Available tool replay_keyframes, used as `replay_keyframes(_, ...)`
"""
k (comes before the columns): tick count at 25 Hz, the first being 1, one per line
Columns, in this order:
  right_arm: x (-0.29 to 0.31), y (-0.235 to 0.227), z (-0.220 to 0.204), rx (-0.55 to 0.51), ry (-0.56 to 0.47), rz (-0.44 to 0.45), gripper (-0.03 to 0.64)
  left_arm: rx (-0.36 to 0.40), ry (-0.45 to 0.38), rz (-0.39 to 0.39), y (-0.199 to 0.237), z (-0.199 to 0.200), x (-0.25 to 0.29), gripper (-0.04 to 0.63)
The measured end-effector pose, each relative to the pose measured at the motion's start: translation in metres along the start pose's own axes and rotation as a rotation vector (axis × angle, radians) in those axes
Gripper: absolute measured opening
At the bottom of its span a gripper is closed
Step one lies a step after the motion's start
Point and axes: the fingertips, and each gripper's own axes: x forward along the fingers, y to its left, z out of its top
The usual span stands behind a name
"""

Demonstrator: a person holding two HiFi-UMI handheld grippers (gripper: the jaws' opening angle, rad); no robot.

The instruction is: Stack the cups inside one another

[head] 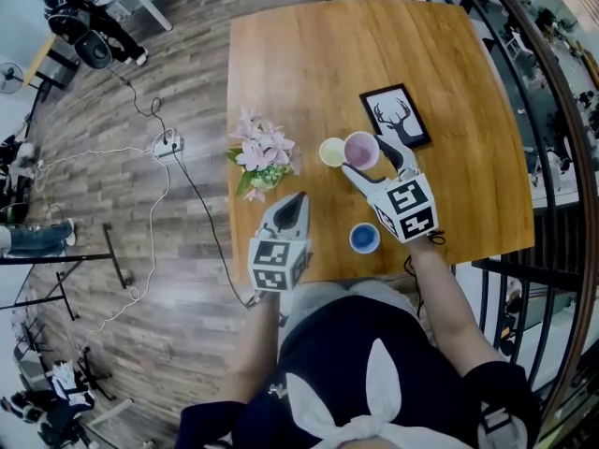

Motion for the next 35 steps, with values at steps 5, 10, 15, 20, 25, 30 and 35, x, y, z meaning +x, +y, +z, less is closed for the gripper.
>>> replay_keyframes(5,0.017,0.007,0.006,-0.018,0.0,0.038,0.339,-0.014,0.001,0.022,0.01,-0.002,-0.002,0.017)
replay_keyframes(10,0.03,0.014,0.008,-0.028,0.006,0.073,0.339,-0.032,0.008,0.035,0.018,-0.006,-0.002,0.017)
replay_keyframes(15,0.044,0.015,0.002,-0.031,0.021,0.095,0.339,-0.045,0.013,0.038,0.025,-0.01,0.006,0.017)
replay_keyframes(20,0.056,0.014,-0.005,-0.028,0.038,0.102,0.339,-0.053,0.023,0.041,0.031,-0.013,0.01,0.017)
replay_keyframes(25,0.068,0.012,-0.014,-0.016,0.068,0.111,0.339,-0.069,0.032,0.05,0.039,-0.013,0.011,0.017)
replay_keyframes(30,0.081,0.012,-0.025,-0.01,0.098,0.127,0.339,-0.092,0.043,0.065,0.048,-0.019,0.015,0.017)
replay_keyframes(35,0.091,0.013,-0.034,-0.003,0.128,0.136,0.339,-0.106,0.059,0.062,0.053,-0.028,0.02,0.017)
